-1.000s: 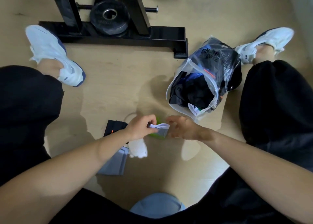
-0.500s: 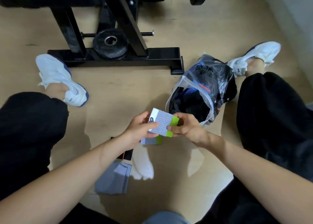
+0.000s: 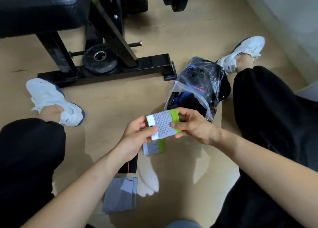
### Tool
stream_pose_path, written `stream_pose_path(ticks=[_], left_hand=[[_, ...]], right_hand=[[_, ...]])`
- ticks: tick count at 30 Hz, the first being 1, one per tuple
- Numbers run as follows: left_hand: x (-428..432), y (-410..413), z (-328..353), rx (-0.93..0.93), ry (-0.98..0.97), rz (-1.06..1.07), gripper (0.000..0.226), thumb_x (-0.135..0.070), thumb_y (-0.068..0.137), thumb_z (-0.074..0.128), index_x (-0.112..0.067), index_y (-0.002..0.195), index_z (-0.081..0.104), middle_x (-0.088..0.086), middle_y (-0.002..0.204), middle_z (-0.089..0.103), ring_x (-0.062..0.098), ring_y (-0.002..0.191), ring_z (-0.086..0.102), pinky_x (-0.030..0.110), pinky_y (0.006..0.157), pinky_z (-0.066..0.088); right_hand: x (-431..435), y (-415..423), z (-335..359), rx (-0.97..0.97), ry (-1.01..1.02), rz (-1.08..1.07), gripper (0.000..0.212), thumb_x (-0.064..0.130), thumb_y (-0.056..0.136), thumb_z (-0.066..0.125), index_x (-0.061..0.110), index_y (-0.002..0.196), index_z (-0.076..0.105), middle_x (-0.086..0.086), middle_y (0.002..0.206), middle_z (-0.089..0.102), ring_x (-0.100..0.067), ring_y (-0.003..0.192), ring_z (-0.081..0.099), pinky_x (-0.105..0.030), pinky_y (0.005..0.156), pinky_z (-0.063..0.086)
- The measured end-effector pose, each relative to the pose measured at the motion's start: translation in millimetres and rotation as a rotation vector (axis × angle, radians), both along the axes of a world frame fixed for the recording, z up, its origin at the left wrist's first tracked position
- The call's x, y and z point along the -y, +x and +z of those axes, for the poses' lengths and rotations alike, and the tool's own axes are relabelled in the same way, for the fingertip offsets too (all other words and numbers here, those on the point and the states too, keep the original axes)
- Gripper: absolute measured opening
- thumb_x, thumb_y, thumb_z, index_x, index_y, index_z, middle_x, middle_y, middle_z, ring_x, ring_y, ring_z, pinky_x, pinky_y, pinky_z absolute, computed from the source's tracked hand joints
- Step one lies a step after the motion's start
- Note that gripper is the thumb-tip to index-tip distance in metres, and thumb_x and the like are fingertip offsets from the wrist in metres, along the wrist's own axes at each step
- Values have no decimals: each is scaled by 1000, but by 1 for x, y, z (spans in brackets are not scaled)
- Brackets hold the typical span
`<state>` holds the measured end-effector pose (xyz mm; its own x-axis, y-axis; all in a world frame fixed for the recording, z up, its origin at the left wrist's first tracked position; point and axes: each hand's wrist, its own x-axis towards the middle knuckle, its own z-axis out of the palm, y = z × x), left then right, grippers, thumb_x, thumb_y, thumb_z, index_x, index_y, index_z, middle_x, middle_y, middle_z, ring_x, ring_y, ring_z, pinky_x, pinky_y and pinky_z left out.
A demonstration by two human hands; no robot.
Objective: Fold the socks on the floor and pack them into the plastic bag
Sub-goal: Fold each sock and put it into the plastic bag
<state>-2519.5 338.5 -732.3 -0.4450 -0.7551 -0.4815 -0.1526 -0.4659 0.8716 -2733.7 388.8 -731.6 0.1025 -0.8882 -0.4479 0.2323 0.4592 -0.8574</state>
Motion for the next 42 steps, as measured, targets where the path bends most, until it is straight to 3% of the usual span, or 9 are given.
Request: stream_pose_path(ticks=[3,7,11,17,22,26,33,39,42], left_hand=[[5,-2,7,-88,48,44,35,2,90,66,-5,124,61,18,120,70,35,109,69,46,91,56],[7,-2,12,-191,116,73,35,9,93,56,-8,125,60,15,118,69,27,101,69,31,77,59],[7,-1,17,-252,182,65,36,10,94,53,-11,122,60,6,106,72,19,90,70,24,69,56],[12,5,25,-302,224,37,39,15,92,46,-10,114,65,10,111,71,23,95,70,29,73,58],[15,7,25,-314,274,56,23,-15,78,55,-7,95,69,17,115,67,29,102,66,40,86,58],[11,1,25,-195,137,31,18,-24,84,73,-7,84,66,13,103,73,28,98,69,38,78,59],[6,1,26,-59,-35,-147,16,-13,77,74,-15,88,63,9,103,74,18,91,69,28,70,54],[0,-1,20,130,-159,-332,14,-4,92,70,-16,99,73,1,95,76,12,87,68,32,81,53],[-5,-3,14,161,-199,-320,16,-2,91,70,-15,98,75,4,99,76,12,88,68,28,82,53]], right_hand=[[2,-2,7,86,-14,-44,40,0,88,68,8,127,60,-9,107,68,-18,86,68,-23,56,57],[4,-4,14,176,-14,-77,47,-2,84,68,13,129,62,-12,110,66,-17,79,68,-22,55,57],[4,-7,13,265,-7,-61,49,-1,80,67,11,128,63,-12,114,66,-21,85,68,-28,71,60],[4,-13,21,303,17,-45,41,-18,88,46,7,112,69,-14,110,69,-24,93,69,-32,81,61],[6,-14,26,315,43,-7,24,3,82,51,1,101,65,-18,106,65,-26,93,67,-34,82,61],[3,-6,23,184,-11,-12,15,11,78,79,7,88,69,-21,106,61,-23,88,66,-28,72,61],[1,-2,13,-18,-188,47,18,-2,72,77,4,85,67,-26,91,59,-27,74,61,-33,71,57],[-2,-3,8,-279,-261,139,20,-10,79,74,1,96,70,-28,92,64,-26,77,61,-46,75,54],[-2,-7,7,-510,-346,182,19,-4,79,76,9,94,74,-17,94,66,-18,79,64,-36,76,53]])
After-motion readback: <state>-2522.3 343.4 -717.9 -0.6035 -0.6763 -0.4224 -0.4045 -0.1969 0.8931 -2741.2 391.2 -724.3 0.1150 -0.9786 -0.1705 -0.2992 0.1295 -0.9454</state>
